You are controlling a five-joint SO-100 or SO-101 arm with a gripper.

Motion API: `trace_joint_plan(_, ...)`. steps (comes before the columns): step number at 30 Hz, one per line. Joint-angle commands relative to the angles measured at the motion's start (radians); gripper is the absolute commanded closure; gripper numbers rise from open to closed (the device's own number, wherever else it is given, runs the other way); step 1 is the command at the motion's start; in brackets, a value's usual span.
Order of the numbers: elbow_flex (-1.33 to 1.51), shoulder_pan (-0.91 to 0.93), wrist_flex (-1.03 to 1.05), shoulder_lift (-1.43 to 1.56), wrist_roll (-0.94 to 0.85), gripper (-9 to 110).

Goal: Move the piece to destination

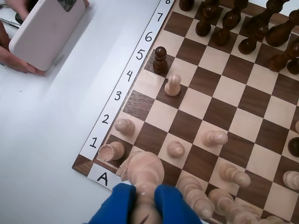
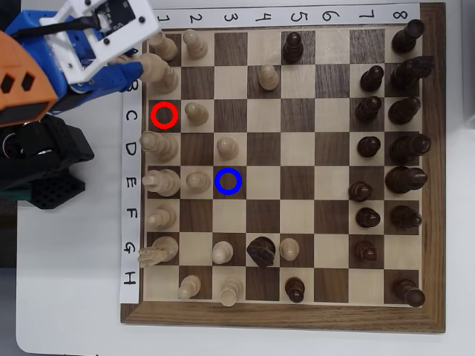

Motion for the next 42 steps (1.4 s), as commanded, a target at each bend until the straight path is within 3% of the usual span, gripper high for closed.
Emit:
trace_joint_plan(1, -0.235, -0.018, -0.018, -0.052, 0.509, 101)
trace_joint_plan(24, -0.399, -0.029, -0.078, -0.235, 0.477, 101)
trace_joint_plan(42, -0.428, 0.393, -0.192, -0.328, 0.190, 101)
